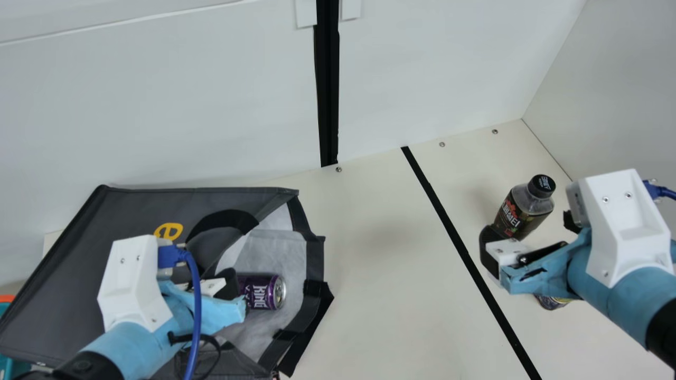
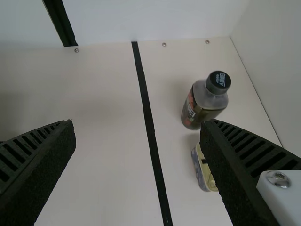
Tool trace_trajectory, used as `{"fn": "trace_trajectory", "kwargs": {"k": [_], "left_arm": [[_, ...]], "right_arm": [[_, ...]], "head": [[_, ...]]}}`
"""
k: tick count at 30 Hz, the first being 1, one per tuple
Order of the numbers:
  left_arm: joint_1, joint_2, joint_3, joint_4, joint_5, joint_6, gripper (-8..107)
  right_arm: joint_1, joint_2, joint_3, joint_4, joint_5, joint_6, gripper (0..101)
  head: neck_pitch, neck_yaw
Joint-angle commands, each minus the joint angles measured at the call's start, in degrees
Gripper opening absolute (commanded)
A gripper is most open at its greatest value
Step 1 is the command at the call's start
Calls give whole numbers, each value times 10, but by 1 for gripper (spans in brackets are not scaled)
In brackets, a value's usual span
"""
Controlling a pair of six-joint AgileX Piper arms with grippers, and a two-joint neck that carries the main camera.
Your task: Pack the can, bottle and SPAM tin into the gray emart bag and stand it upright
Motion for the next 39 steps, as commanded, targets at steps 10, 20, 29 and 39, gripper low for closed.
{"fn": "trace_trajectory", "kwargs": {"k": [10,20,29,39], "left_arm": [[0,0,0,0,0,0,-8],[0,0,0,0,0,0,-8],[0,0,0,0,0,0,-8],[0,0,0,0,0,0,-8]], "right_arm": [[104,-13,-37,-137,75,193,95],[198,-11,-65,-223,124,300,95],[241,-8,-63,-264,132,354,95],[235,-13,-58,-264,132,361,95]], "head": [[-13,-1],[-13,-1],[-13,-1],[-13,-1]]}}
